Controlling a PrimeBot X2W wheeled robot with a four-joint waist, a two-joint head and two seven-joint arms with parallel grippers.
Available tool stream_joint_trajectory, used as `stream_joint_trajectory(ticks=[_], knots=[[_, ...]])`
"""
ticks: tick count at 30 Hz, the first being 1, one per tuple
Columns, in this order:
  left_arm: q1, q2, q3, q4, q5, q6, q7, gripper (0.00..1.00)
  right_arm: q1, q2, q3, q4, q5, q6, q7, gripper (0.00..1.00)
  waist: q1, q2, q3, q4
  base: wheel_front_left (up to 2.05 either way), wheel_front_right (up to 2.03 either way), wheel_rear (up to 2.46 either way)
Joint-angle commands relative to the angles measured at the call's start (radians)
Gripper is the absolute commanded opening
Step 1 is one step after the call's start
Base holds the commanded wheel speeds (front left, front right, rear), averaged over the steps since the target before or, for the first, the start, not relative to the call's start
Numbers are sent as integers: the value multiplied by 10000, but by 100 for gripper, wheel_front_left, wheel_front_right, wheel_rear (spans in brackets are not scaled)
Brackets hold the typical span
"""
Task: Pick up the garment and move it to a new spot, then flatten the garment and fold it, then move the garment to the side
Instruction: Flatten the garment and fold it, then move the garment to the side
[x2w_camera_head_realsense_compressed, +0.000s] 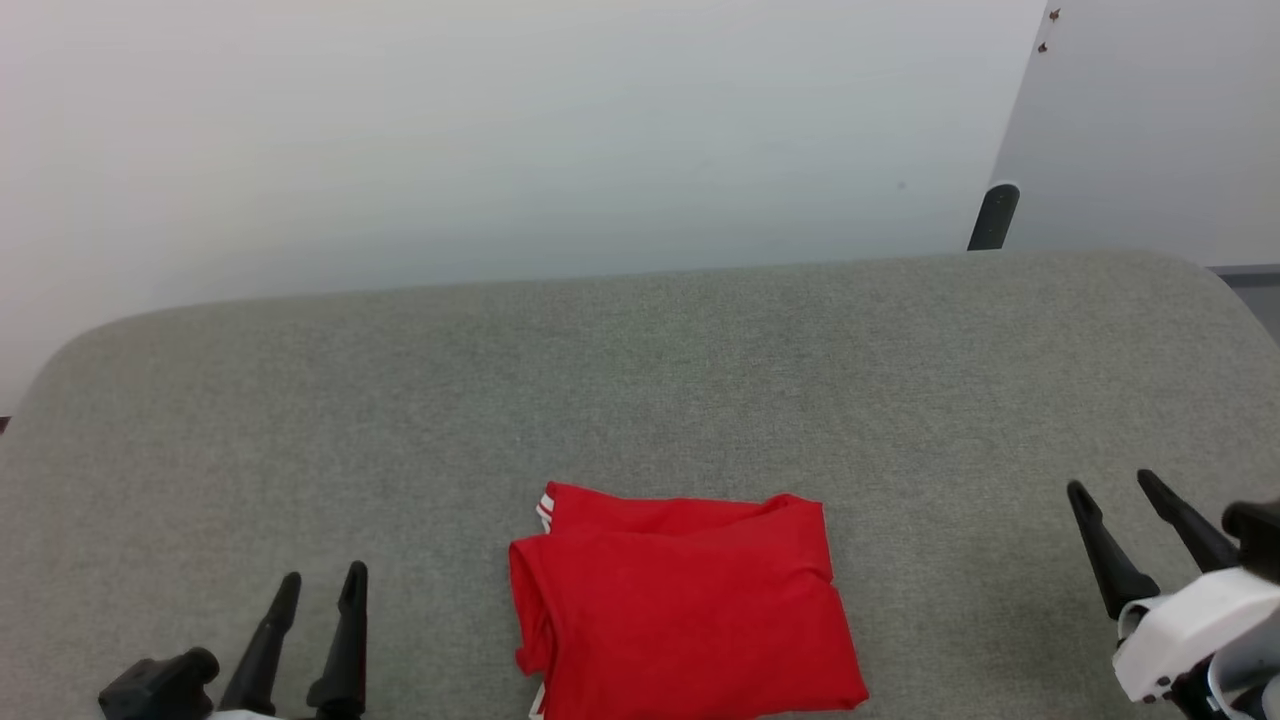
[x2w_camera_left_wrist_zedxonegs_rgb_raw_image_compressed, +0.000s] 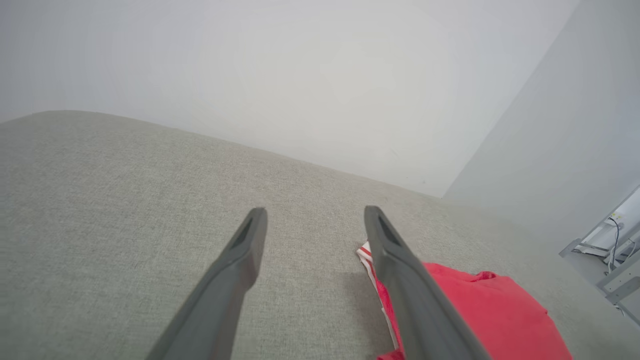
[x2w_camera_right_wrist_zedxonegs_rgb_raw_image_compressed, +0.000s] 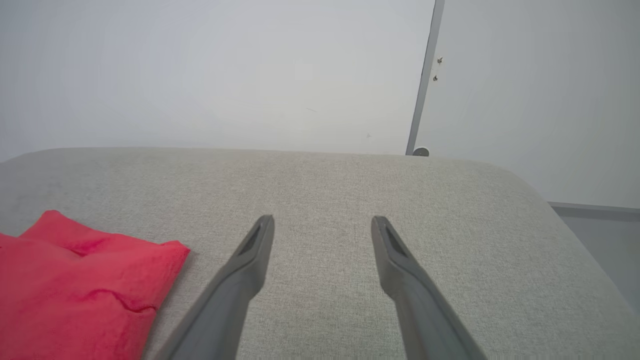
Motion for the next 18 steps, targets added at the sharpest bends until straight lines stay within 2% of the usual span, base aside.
stream_joint_trajectory(ticks=[1,18], knots=[[107,50,41,-50,158,-25,-34,100,159,58,-111,17,-10,-11,-93,100,0,0,-26,16,0,0,0],[194,-22,454,-238,1297,-26,-34,100,499,436,-508,-40,-311,-10,-203,100,0,0,-181,203,0,0,0]])
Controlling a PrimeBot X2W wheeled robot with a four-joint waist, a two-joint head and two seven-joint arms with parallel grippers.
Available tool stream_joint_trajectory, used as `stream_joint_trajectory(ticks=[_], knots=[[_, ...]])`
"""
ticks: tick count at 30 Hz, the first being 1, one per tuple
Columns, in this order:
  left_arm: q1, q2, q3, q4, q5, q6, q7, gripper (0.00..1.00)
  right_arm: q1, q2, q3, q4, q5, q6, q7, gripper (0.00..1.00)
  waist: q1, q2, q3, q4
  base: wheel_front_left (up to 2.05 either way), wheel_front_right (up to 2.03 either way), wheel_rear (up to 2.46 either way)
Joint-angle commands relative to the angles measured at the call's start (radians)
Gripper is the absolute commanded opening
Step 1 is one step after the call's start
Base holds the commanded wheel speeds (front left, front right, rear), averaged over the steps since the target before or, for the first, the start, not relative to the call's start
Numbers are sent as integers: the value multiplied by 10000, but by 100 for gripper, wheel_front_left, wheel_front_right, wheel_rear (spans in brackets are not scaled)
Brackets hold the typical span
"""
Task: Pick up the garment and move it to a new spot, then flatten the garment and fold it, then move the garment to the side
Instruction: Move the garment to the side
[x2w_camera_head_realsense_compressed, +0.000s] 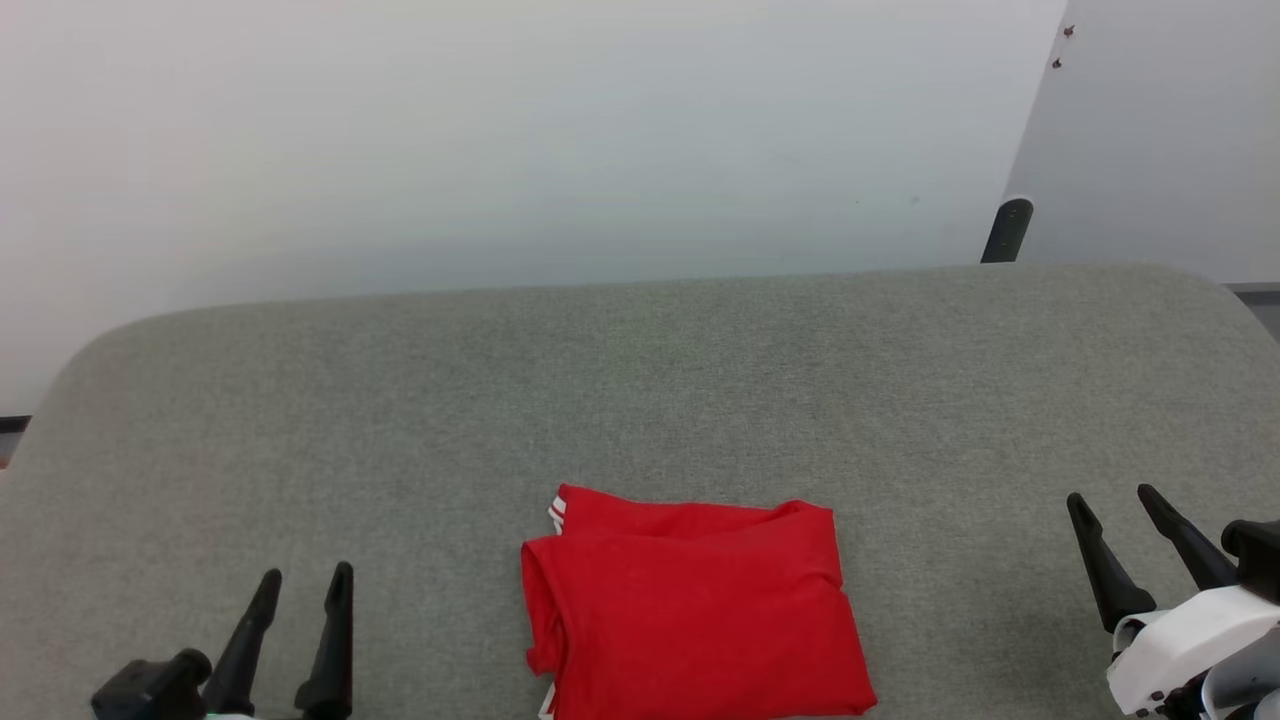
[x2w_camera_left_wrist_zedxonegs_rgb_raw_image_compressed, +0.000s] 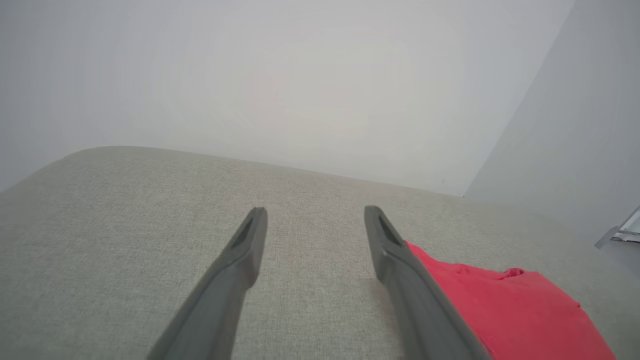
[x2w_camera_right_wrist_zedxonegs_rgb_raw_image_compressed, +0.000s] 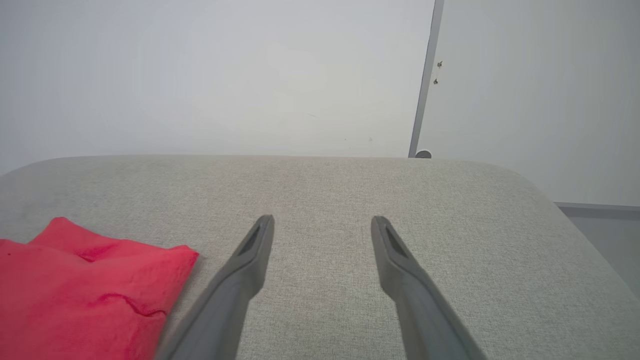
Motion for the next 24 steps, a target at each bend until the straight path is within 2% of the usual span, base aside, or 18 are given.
stream_joint_trajectory(ticks=[1,9,16,24], knots=[[69,-18,36,-23,75,-26,-34,100,129,21,-47,-34,-76,-10,22,100,0,-1,-17,25,0,0,0],[89,-58,129,-30,85,-26,-34,100,194,90,12,-62,-120,-10,164,100,0,-1,-86,259,0,0,0],[222,-48,441,-81,81,-24,-34,100,-62,217,741,-73,23,-11,625,100,0,-1,-126,806,0,0,0],[309,14,422,-124,40,-26,-32,100,-502,319,1882,346,686,-11,2105,100,0,-1,-61,1601,0,0,0]])
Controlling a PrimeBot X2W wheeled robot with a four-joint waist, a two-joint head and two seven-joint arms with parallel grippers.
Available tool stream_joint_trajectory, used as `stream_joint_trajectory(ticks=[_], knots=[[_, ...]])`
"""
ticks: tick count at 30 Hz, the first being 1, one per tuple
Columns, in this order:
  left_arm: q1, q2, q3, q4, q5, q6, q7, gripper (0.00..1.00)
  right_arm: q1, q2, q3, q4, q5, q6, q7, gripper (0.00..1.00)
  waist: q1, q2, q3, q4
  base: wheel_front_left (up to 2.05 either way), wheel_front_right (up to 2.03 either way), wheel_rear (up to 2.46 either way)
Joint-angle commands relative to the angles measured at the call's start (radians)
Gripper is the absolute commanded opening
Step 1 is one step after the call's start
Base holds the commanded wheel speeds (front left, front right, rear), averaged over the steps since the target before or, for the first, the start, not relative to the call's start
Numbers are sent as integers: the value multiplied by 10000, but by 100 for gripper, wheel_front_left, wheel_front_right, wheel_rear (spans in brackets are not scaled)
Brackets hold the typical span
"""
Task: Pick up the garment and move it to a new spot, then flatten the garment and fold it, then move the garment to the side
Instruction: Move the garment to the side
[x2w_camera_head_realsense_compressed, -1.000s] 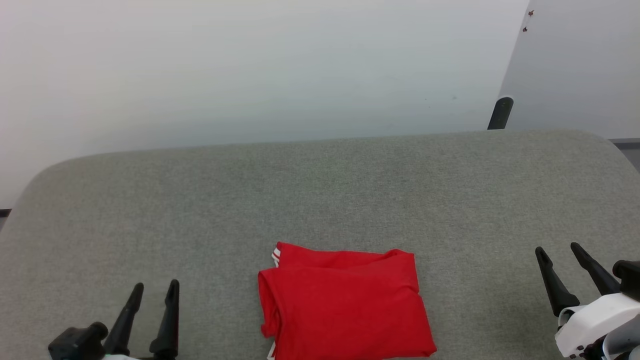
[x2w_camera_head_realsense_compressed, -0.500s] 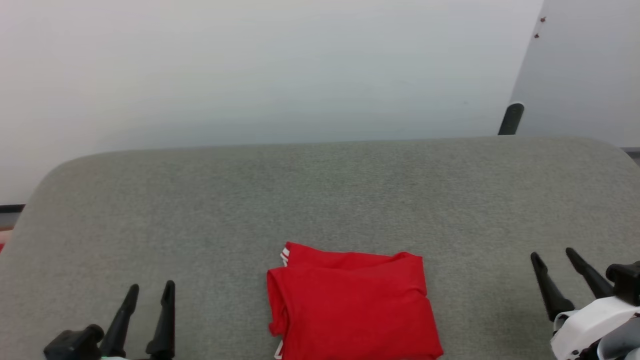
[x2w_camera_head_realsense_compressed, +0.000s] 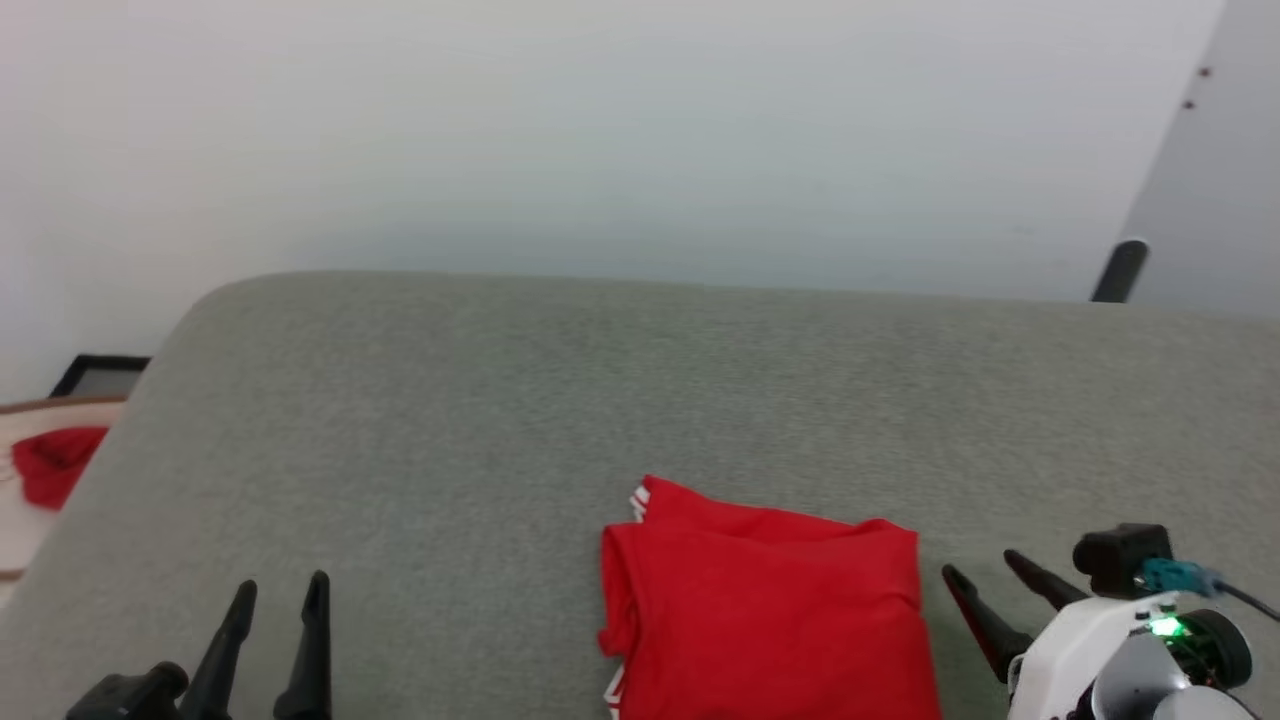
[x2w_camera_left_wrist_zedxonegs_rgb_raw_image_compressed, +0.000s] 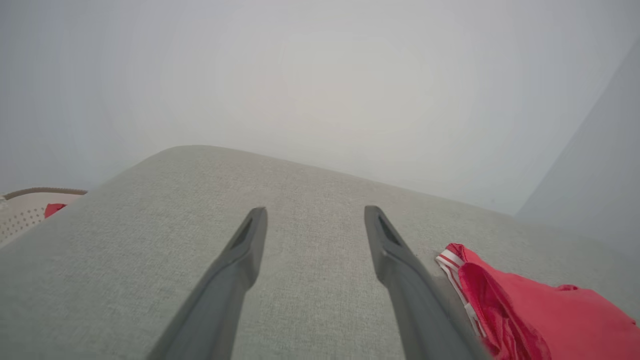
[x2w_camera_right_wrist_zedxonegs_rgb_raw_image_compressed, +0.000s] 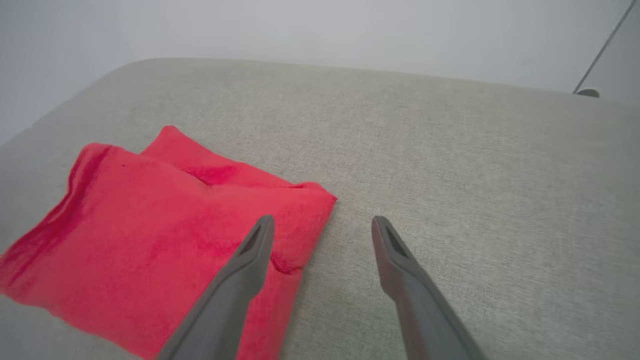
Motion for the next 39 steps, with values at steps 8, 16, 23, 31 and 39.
stream_joint_trajectory(ticks=[8,16,23,31,39], knots=[[-97,-55,-277,-6,-69,-24,-36,100,-462,-184,435,370,978,-10,2188,100,0,-1,403,974,0,0,0],[-511,-250,-528,-7,-142,-22,-34,100,-797,-191,86,609,1121,-10,3925,100,0,-1,1194,1388,0,0,0],[-966,-409,-705,56,-166,-22,-36,100,-1077,264,-113,1329,1150,-11,4918,100,0,-1,1786,1643,0,0,0],[-1090,-546,-647,97,-235,-22,-36,100,-1257,316,153,1518,1257,-11,5522,0,0,-1,1957,1727,0,0,0],[-1133,-518,-609,118,-219,-24,-36,100,-1827,-315,-66,913,1183,-17,5744,0,0,-1,1900,1407,0,0,0]])
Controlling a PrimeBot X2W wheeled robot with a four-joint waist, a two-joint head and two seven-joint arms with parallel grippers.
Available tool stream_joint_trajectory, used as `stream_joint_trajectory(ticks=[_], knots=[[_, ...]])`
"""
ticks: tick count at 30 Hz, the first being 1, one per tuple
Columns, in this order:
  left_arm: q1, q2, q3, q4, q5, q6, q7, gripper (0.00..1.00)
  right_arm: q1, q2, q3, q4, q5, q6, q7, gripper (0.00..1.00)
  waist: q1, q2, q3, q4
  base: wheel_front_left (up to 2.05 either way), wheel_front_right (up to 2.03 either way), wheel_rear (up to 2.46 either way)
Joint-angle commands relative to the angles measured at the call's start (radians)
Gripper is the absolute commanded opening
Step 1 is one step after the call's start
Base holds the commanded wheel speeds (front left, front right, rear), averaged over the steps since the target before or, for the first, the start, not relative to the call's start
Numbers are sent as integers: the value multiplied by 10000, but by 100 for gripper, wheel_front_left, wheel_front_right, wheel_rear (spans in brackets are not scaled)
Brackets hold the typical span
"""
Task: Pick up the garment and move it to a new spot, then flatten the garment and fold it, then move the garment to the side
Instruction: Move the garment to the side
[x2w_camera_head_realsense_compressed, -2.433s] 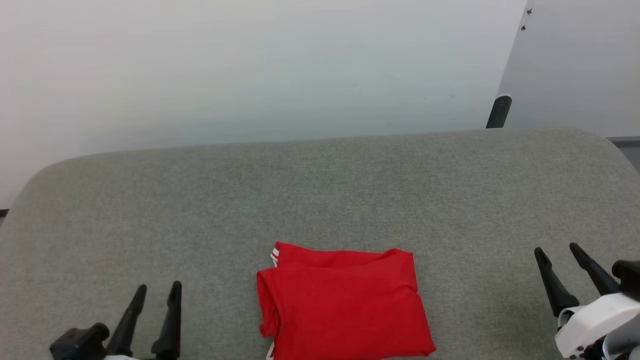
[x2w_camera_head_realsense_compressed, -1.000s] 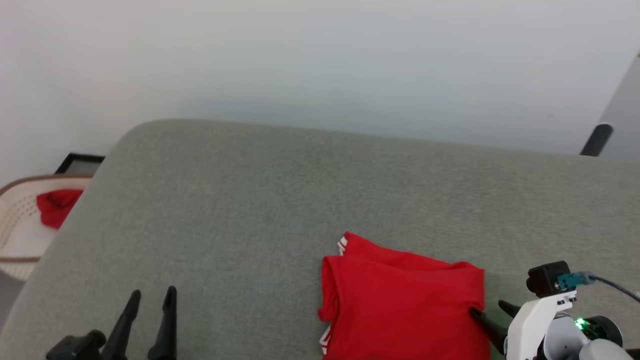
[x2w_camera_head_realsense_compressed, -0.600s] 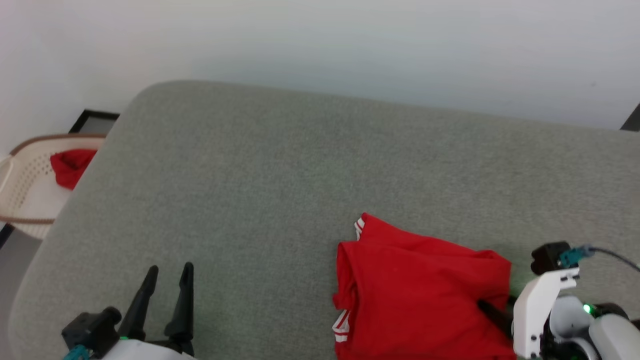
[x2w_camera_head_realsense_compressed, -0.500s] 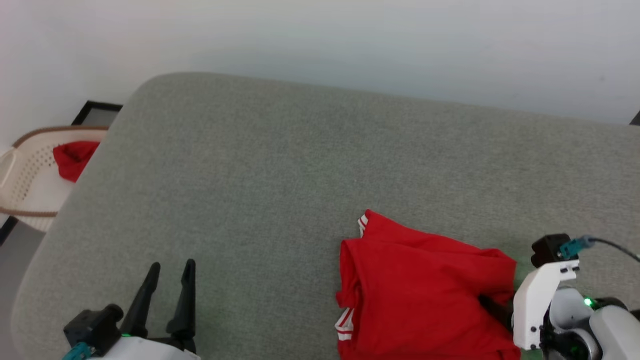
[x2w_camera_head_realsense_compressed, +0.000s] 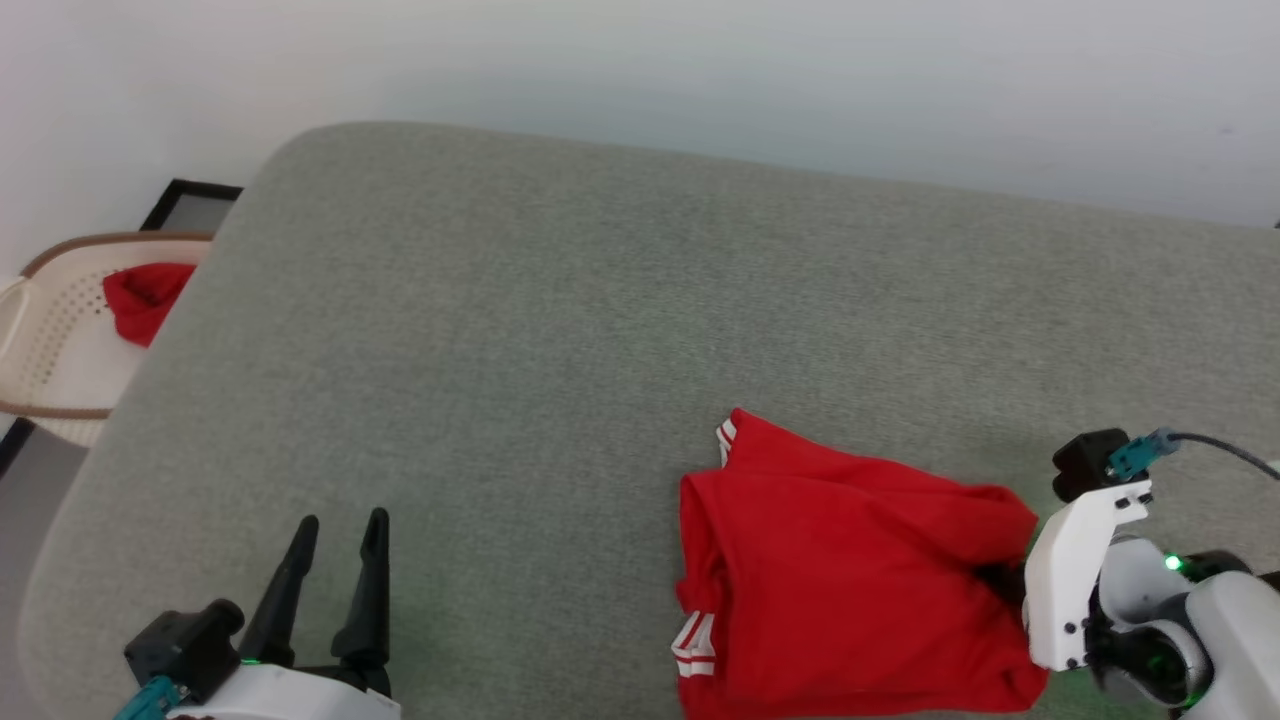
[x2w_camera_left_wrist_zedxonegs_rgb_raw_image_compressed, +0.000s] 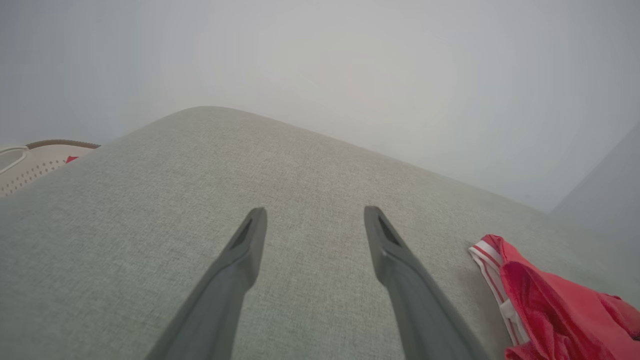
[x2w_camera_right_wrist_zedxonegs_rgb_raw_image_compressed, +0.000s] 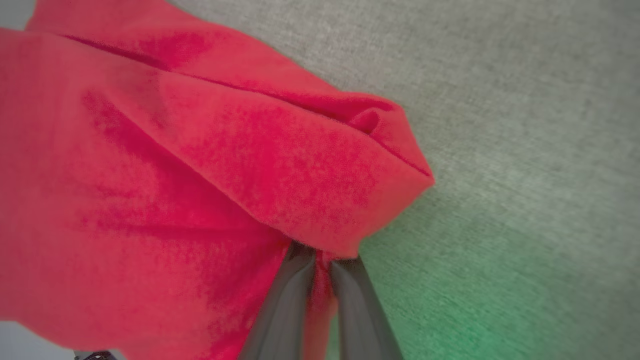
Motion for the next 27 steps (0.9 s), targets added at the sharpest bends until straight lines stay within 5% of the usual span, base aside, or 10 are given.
stream_joint_trajectory(ticks=[1,27], knots=[[-83,44,4,12,-30,-22,-34,100,-9,-263,-24,53,-152,-25,97,0,0,0,-23,-135,0,0,0],[-1414,402,-947,-126,215,-23,-32,100,-2495,-2673,660,-626,-177,-20,-225,0,0,0,888,-2657,0,0,0]])
